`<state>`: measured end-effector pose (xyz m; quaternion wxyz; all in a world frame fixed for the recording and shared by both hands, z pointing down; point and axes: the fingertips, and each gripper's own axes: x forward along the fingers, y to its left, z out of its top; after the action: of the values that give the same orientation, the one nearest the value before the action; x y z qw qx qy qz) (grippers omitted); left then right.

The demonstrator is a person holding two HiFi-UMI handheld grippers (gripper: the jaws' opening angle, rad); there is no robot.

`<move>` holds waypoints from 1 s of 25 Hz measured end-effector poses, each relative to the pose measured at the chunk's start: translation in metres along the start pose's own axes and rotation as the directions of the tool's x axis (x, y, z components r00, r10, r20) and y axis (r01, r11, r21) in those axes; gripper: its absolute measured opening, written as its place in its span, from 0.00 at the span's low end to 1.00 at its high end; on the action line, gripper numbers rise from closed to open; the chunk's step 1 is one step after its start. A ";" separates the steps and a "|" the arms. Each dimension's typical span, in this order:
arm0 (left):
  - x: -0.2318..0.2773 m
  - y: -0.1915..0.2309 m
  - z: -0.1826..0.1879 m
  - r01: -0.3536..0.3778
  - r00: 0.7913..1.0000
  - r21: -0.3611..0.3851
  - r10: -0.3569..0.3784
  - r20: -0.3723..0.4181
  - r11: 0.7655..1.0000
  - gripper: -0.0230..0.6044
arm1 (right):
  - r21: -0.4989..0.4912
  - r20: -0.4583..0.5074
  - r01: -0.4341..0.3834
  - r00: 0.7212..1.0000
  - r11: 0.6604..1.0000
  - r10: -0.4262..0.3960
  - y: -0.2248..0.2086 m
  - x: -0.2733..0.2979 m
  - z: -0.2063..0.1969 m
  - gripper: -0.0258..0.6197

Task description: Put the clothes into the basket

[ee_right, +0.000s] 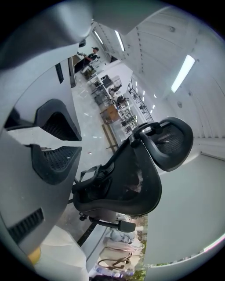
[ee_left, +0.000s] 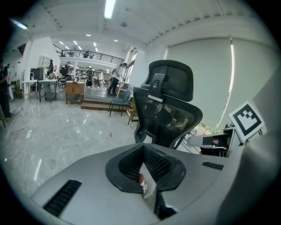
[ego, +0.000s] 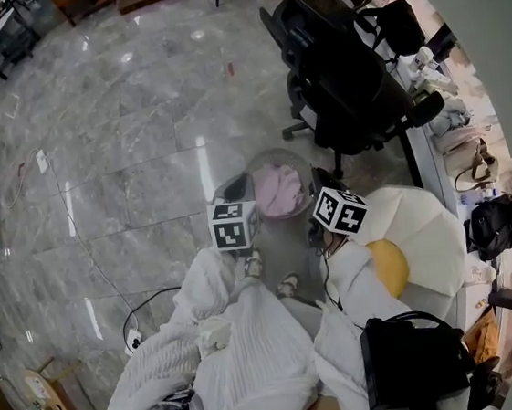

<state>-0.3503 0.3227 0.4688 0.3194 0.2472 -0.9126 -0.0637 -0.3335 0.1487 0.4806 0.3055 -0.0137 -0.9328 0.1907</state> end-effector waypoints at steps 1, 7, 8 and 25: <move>-0.001 -0.005 0.002 0.005 1.000 0.006 -0.005 0.003 1.000 0.04 | -0.012 0.004 -0.009 1.000 1.000 0.009 0.002 -0.004 0.002 0.12; -0.003 -0.027 0.017 0.025 0.999 0.027 -0.026 0.028 0.999 0.04 | -0.066 0.013 -0.035 0.999 0.997 0.036 0.003 -0.020 0.011 0.09; -0.004 -0.028 0.018 0.026 0.999 0.033 -0.027 0.031 0.999 0.04 | -0.069 0.014 -0.034 0.999 0.997 0.035 0.002 -0.021 0.010 0.09; -0.011 -0.046 0.022 0.036 0.998 0.061 -0.039 0.051 0.997 0.04 | -0.108 0.016 -0.034 0.999 0.994 0.036 -0.006 -0.034 0.015 0.08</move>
<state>-0.3371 0.2871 0.4327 0.2865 0.2721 -0.9173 -0.0486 -0.3138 0.1330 0.4518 0.2926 -0.0449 -0.9440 0.1457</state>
